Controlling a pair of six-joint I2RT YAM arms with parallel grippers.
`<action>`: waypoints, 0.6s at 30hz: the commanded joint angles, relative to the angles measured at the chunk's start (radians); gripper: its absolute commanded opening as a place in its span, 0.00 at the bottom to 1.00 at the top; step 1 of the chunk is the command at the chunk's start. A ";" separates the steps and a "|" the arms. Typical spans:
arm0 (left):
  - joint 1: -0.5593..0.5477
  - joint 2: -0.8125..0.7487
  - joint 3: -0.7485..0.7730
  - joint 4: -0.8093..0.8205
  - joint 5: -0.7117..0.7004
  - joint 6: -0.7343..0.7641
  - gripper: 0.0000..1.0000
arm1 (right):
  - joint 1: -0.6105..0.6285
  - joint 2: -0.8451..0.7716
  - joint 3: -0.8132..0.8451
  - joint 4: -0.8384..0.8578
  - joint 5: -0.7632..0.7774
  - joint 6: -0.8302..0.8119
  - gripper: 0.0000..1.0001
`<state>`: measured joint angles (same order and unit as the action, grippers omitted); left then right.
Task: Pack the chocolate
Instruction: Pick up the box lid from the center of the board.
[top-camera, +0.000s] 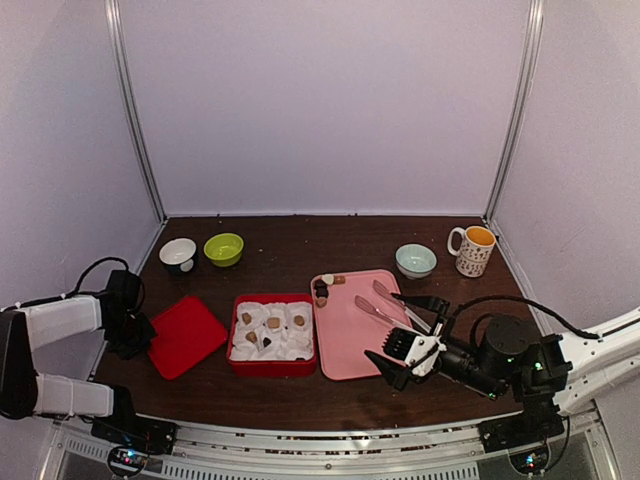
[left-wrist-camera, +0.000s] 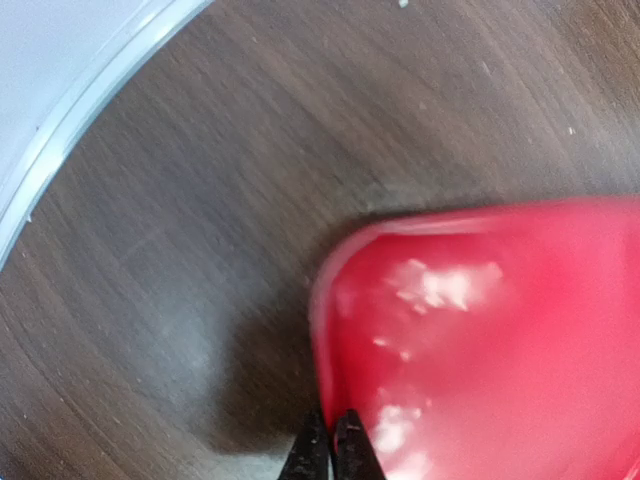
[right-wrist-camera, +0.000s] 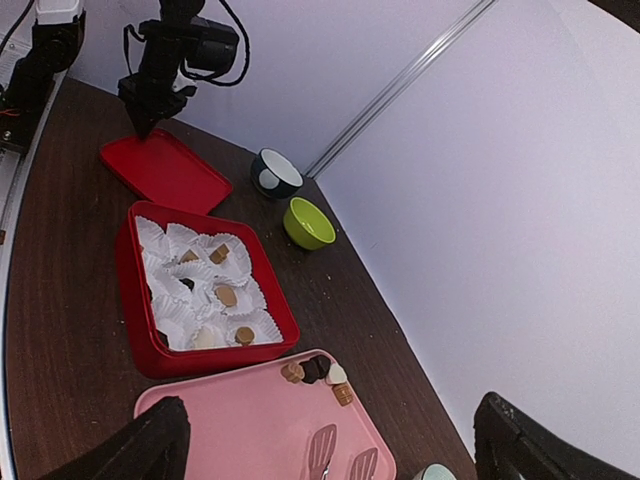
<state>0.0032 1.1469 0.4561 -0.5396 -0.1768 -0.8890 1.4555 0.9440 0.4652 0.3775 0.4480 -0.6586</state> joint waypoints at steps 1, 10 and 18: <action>0.006 0.005 0.005 0.018 0.018 0.019 0.00 | 0.006 -0.023 0.006 0.014 0.003 0.006 1.00; 0.005 -0.198 0.082 -0.123 0.028 0.054 0.00 | 0.005 -0.015 0.005 0.019 -0.008 0.021 1.00; 0.004 -0.365 0.194 -0.268 0.098 0.105 0.00 | 0.006 0.058 0.032 0.080 -0.066 0.025 1.00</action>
<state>0.0048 0.8497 0.5640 -0.7280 -0.1154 -0.8230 1.4555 0.9649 0.4667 0.3969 0.4259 -0.6479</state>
